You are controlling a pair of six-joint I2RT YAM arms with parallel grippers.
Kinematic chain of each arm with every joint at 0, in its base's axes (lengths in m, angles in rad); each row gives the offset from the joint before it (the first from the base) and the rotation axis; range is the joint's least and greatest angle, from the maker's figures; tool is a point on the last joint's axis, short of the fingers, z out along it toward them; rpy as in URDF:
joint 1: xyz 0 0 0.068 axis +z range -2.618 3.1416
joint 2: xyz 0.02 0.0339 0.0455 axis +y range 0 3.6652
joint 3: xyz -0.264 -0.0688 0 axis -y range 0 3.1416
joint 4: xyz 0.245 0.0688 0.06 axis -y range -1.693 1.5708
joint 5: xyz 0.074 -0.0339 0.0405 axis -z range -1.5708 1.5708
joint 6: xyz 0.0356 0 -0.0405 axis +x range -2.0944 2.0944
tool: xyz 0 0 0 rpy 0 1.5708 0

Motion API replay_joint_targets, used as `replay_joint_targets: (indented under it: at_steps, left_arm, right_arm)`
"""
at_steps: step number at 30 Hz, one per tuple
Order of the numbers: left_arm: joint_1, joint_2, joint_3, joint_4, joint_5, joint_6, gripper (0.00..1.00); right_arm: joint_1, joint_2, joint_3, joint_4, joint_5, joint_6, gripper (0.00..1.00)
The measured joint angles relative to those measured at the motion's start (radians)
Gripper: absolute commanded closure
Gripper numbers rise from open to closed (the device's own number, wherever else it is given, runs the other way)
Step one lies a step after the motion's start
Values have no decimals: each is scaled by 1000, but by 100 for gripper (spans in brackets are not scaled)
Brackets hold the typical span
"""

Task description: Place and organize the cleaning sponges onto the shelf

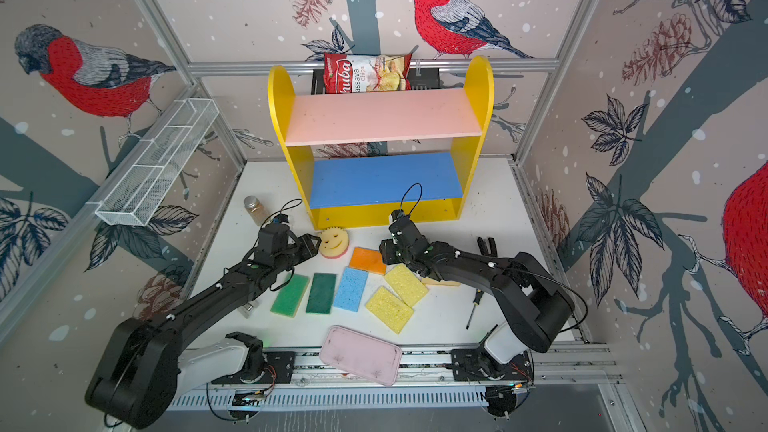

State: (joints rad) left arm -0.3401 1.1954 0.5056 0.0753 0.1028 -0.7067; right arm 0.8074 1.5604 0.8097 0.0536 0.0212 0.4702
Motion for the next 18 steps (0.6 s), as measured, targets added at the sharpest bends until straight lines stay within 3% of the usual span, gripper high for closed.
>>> replay_joint_targets:
  at_steps: [11,18]
  left_arm:
    - [-64,211,84,47,-25,-21,50]
    - [-68,245,105,47,-27,-26,53]
  right_arm:
    - [17,38,56,18,-26,-16,38]
    - [19,82,54,-26,-26,-90,26]
